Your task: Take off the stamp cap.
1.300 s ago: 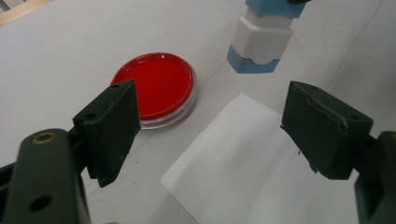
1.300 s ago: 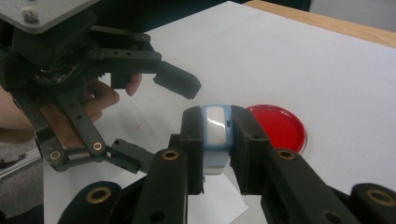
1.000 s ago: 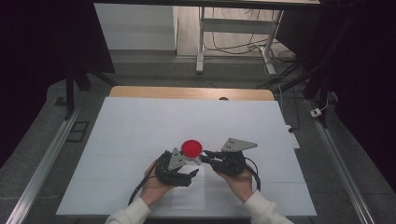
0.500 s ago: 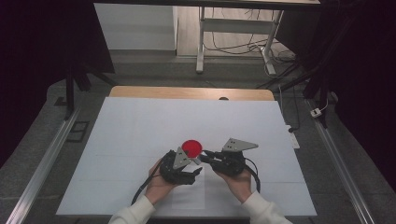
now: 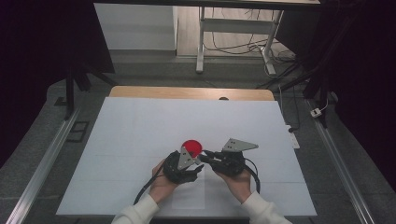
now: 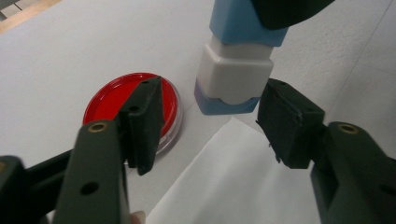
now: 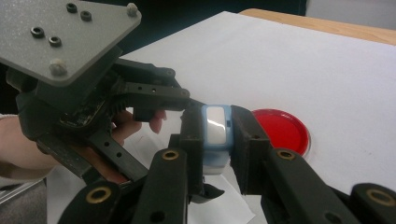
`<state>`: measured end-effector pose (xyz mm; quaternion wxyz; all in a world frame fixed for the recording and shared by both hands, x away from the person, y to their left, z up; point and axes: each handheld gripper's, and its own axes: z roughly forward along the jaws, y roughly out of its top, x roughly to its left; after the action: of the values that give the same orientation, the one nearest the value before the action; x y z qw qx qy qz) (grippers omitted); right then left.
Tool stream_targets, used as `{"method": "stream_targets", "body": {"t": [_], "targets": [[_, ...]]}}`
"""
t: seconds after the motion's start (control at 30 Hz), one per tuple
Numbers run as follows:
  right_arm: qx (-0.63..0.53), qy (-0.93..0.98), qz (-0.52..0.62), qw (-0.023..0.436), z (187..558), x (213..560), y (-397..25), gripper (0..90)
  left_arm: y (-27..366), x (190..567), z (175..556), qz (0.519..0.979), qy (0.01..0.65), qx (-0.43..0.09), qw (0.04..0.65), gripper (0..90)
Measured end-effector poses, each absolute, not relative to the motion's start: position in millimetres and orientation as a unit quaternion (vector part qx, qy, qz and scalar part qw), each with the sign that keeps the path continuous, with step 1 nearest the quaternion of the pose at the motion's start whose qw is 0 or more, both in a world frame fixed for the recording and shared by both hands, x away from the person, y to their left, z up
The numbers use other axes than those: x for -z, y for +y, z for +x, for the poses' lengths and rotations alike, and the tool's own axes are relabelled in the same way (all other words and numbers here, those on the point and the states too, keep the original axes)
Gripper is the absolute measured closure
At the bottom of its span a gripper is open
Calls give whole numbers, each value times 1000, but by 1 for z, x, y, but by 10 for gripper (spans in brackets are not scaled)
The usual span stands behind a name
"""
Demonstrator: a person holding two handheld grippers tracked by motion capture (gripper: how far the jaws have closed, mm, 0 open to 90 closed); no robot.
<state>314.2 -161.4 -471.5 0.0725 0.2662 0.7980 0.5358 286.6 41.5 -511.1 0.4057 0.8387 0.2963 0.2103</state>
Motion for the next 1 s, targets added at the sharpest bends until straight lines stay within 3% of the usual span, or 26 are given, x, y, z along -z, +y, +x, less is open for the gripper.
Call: {"method": "stream_targets", "body": {"t": [0.73, 1.0], "targets": [[-538, 794, 272, 75, 315, 472, -163, 753, 35, 512, 285, 841, 286, -222, 402, 620], [-541, 791, 275, 77, 315, 471, -164, 753, 34, 512, 284, 841, 283, -227, 401, 631]]}}
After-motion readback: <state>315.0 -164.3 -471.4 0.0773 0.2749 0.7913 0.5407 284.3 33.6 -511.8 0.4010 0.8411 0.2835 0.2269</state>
